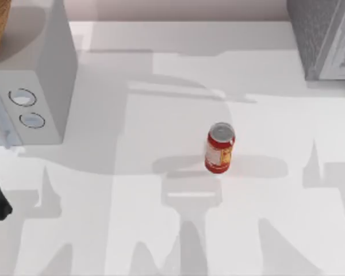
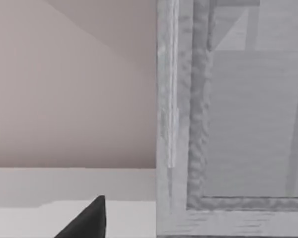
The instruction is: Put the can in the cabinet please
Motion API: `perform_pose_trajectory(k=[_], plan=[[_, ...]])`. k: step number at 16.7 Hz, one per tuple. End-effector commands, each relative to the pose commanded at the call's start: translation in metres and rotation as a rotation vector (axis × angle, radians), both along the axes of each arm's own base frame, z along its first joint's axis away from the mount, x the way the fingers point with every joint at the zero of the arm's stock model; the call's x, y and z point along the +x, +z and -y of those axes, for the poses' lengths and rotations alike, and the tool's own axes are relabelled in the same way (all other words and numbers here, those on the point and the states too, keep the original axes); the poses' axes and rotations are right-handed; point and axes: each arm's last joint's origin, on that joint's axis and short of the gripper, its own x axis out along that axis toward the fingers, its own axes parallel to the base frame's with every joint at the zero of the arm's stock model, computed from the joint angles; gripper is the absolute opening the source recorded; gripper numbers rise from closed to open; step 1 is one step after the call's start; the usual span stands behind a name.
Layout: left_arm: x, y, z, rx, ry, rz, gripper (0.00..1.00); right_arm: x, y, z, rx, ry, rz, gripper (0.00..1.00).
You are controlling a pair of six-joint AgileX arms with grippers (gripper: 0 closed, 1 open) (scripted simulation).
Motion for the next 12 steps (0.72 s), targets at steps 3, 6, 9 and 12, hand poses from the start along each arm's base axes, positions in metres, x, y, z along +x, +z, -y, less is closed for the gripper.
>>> perform_pose_trajectory(k=[3,6,9,12], plan=[[0.000,0.000,0.000,0.000,0.000,0.000,1.00,0.027,0.007,-0.024,0.002,-0.001,-0.002,1.00],[0.000,0.000,0.000,0.000,0.000,0.000,1.00,0.056,0.002,-0.059,0.002,-0.004,-0.008,1.00],[0.000,0.000,0.000,0.000,0.000,0.000,1.00,0.078,-0.019,-0.102,0.000,-0.010,-0.015,1.00],[0.000,0.000,0.000,0.000,0.000,0.000,1.00,0.088,-0.053,-0.147,-0.003,-0.016,-0.021,1.00]])
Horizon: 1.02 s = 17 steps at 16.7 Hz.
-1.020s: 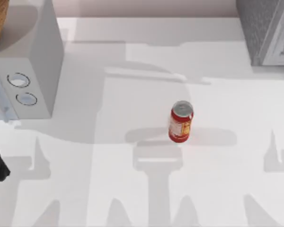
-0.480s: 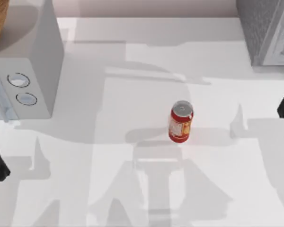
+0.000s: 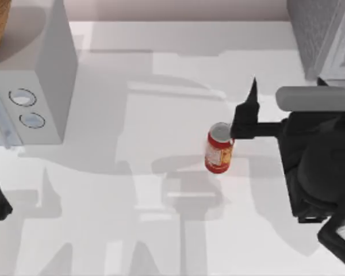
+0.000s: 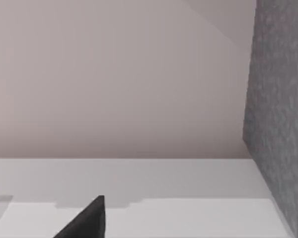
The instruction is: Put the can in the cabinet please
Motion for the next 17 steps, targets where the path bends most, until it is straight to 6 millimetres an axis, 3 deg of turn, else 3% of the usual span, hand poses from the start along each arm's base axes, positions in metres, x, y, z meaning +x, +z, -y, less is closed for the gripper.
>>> perform_pose_trajectory(k=[5,9,12,17], plan=[[0.000,0.000,0.000,0.000,0.000,0.000,1.00,-0.012,-0.072,-0.057,-0.004,-0.009,-0.006,1.00],[0.000,0.000,0.000,0.000,0.000,0.000,1.00,-0.032,-0.120,-0.078,-0.004,-0.014,-0.009,1.00],[0.000,0.000,0.000,0.000,0.000,0.000,1.00,-0.041,-0.137,-0.083,-0.004,-0.015,-0.010,1.00],[0.000,0.000,0.000,0.000,0.000,0.000,1.00,-0.042,-0.139,-0.084,-0.004,-0.015,-0.010,1.00]])
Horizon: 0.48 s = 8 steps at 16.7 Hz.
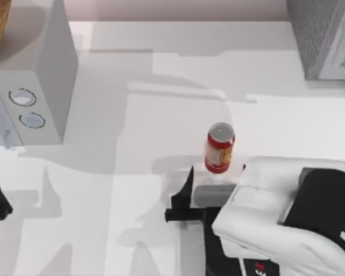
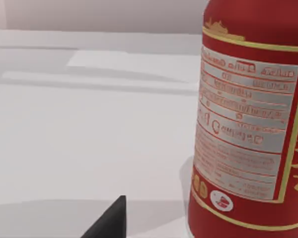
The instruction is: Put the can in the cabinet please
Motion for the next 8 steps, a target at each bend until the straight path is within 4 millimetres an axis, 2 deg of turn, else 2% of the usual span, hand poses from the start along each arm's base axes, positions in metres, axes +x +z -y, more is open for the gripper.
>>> perform_pose_trajectory(k=[1,3,8], plan=[[0.000,0.000,0.000,0.000,0.000,0.000,1.00,0.002,-0.018,-0.003,-0.022,0.014,-0.030,1.00],[0.000,0.000,0.000,0.000,0.000,0.000,1.00,0.007,-0.014,-0.005,-0.006,0.007,-0.018,1.00],[0.000,0.000,0.000,0.000,0.000,0.000,1.00,0.032,-0.005,-0.005,0.000,0.000,0.000,1.00]])
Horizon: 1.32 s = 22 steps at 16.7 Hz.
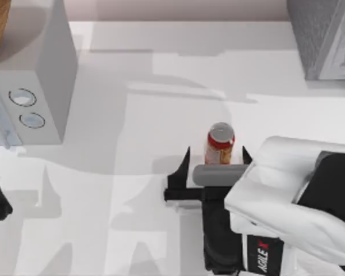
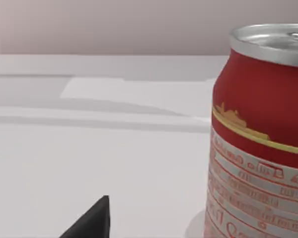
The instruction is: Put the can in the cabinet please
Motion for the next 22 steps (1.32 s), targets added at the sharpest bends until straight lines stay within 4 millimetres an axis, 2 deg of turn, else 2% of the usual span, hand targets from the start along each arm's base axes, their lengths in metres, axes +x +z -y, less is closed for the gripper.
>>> perform_pose_trajectory(k=[5,10,22], plan=[[0.000,0.000,0.000,0.000,0.000,0.000,1.00,0.024,0.004,0.005,0.000,0.000,0.000,1.00],[0.000,0.000,0.000,0.000,0.000,0.000,1.00,0.028,0.005,0.005,0.000,0.000,0.000,1.00],[0.000,0.000,0.000,0.000,0.000,0.000,1.00,0.028,0.005,0.005,0.000,0.000,0.000,0.10]])
